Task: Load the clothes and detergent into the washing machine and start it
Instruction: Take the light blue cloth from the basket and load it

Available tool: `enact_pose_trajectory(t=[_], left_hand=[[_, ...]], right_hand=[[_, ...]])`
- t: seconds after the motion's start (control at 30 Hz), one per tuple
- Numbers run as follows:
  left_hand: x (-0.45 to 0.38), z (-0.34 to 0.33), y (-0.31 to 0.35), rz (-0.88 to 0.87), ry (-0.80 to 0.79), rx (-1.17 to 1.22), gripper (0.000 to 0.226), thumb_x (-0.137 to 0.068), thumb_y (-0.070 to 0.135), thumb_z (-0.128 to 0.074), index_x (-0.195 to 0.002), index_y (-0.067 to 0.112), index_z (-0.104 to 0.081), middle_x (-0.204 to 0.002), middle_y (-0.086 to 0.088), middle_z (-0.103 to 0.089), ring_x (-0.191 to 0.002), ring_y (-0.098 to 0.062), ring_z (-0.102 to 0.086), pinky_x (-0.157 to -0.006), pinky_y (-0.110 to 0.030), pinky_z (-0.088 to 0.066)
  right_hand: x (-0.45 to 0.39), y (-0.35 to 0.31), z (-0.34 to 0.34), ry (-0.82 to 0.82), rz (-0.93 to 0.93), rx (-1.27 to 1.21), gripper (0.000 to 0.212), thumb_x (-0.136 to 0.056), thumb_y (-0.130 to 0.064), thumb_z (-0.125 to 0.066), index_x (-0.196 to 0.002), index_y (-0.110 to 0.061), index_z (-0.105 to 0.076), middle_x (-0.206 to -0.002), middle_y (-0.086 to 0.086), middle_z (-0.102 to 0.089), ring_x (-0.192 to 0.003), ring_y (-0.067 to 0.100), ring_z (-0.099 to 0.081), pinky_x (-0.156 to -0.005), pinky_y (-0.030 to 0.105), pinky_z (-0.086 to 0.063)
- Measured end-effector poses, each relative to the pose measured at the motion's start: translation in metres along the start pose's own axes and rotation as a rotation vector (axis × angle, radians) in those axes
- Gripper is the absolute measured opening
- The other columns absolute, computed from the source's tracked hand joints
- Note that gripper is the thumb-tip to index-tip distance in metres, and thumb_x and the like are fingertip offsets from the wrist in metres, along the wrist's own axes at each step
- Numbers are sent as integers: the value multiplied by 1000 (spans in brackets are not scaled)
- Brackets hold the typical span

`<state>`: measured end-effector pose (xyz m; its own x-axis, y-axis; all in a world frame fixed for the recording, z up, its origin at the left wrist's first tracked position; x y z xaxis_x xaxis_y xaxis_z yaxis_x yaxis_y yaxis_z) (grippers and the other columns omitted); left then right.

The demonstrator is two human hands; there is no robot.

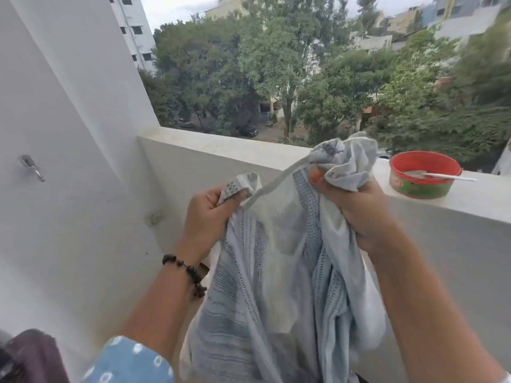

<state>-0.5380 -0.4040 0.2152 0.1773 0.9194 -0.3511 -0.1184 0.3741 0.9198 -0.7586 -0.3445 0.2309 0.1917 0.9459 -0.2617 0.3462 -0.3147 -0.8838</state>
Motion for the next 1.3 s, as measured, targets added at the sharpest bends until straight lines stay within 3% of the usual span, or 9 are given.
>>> enact_pose_trajectory(t=[0.2,0.3,0.37,0.47,0.67,0.9,1.03,1.17,1.3], left_hand=[[-6,-32,31,-302,-201,-208,10,-82,21,-74,-88,27,-70,-67,13,-70,-62,2,-59,-58,-17,-47],[0,-19,20,-202,-222,-149,40,-80,48,-71,-112,29,-59,-59,-13,-49,-48,-22,-39,-49,-25,-35],[11,-10,9,-74,-301,-114,49,-76,47,-79,-116,32,-55,-72,-17,-63,-57,-36,-54,-59,-34,-48],[30,6,-22,89,-387,-185,39,-73,37,-81,-108,24,-68,-97,-3,-77,-87,-25,-73,-82,-46,-58],[40,44,-87,144,-277,-636,75,-67,87,-51,-74,14,-67,-59,4,-51,-57,-7,-42,-57,-31,-34],[42,54,-107,146,29,-437,43,-90,59,-53,-85,18,-65,-76,-5,-65,-72,-25,-59,-64,-27,-43],[28,33,-64,73,134,-241,30,-94,51,-55,-95,24,-68,-88,-4,-73,-85,-25,-68,-84,-46,-52],[7,-1,-10,-80,-10,-202,21,-88,37,-60,-89,21,-72,-81,-16,-70,-72,-19,-61,-70,-36,-47],[-6,-34,27,-228,-125,-243,13,-81,25,-65,-80,36,-72,-75,16,-73,-73,1,-64,-70,-22,-53]], right_hand=[[12,33,-30,-245,-150,240,33,-69,-10,-83,-99,-10,-71,-97,8,-75,-95,18,-71,-85,33,-58],[10,27,-21,-200,-109,207,21,-79,1,-74,-96,-10,-71,-88,1,-76,-84,11,-71,-72,22,-55],[7,21,-13,-144,-91,170,17,-81,1,-71,-92,-12,-72,-84,-2,-76,-81,10,-71,-68,20,-54],[-2,6,-1,-10,-43,103,15,-80,-5,-73,-91,-15,-71,-84,-3,-75,-83,10,-70,-70,20,-55],[-8,-15,13,95,54,-34,26,-73,-9,-73,-98,-12,-67,-85,-5,-75,-85,9,-71,-72,21,-55],[-8,-21,28,202,88,-47,16,-68,-18,-76,-83,-20,-71,-83,-5,-75,-87,13,-72,-72,26,-57],[-5,-14,23,180,41,-47,20,-66,-17,-76,-85,-18,-70,-81,-7,-75,-82,9,-72,-69,23,-56],[1,6,2,34,-69,15,31,-62,-18,-78,-92,-17,-70,-85,-5,-76,-85,10,-72,-70,21,-55],[11,26,-23,-253,-193,160,28,-73,-5,-77,-100,-9,-71,-94,4,-76,-90,14,-72,-75,24,-57]])
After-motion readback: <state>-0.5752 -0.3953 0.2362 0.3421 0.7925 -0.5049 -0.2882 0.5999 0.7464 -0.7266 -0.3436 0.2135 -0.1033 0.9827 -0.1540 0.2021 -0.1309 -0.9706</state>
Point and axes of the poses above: each hand's wrist, its own x-axis away from the middle knuckle, its own z-axis out of the back of the hand, y = z × x, the point moved 1 cm from there along -x, towards the middle knuckle
